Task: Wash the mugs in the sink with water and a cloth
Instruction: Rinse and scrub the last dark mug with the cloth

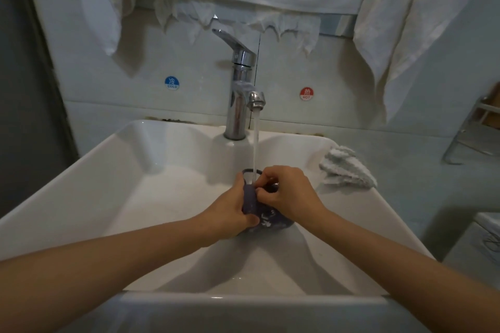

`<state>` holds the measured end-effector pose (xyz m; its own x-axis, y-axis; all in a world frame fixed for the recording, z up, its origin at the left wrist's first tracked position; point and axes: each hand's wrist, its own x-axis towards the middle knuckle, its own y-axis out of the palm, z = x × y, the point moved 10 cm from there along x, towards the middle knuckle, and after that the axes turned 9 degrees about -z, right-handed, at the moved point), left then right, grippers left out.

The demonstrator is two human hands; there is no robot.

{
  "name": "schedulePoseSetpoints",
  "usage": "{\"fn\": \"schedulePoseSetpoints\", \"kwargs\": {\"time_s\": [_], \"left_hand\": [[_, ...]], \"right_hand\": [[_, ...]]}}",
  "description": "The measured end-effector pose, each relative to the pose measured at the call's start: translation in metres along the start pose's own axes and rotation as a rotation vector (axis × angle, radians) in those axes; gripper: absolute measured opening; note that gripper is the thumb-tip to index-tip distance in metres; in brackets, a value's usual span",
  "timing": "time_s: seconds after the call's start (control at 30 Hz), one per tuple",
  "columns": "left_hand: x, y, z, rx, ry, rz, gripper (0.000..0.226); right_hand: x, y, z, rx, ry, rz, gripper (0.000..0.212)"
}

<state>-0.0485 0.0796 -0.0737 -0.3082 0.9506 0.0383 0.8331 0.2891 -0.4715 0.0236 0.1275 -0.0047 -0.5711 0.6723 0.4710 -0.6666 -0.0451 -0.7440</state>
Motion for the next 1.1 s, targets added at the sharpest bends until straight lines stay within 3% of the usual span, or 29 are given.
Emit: {"fn": "schedulePoseSetpoints", "kwargs": {"time_s": [0.1, 0.4, 0.7, 0.87, 1.1], "left_hand": [[-0.002, 0.001, -0.002, -0.01, -0.008, 0.006, 0.099], [-0.001, -0.003, 0.002, -0.014, -0.046, 0.004, 0.099], [-0.004, -0.002, -0.002, 0.009, -0.039, 0.024, 0.097], [-0.007, 0.002, -0.007, 0.072, -0.011, 0.038, 0.099], [-0.006, -0.002, -0.004, 0.023, -0.034, 0.034, 0.098]], "right_hand": [[0.002, -0.001, -0.006, 0.039, 0.058, -0.025, 0.007], [-0.009, 0.01, -0.045, 0.434, 0.355, 0.277, 0.025], [-0.01, 0.013, -0.04, 0.488, 0.348, 0.289, 0.022], [-0.003, 0.007, -0.045, 0.4, 0.323, 0.173, 0.011], [-0.004, 0.01, -0.036, 0.358, 0.231, 0.287, 0.022]]}}
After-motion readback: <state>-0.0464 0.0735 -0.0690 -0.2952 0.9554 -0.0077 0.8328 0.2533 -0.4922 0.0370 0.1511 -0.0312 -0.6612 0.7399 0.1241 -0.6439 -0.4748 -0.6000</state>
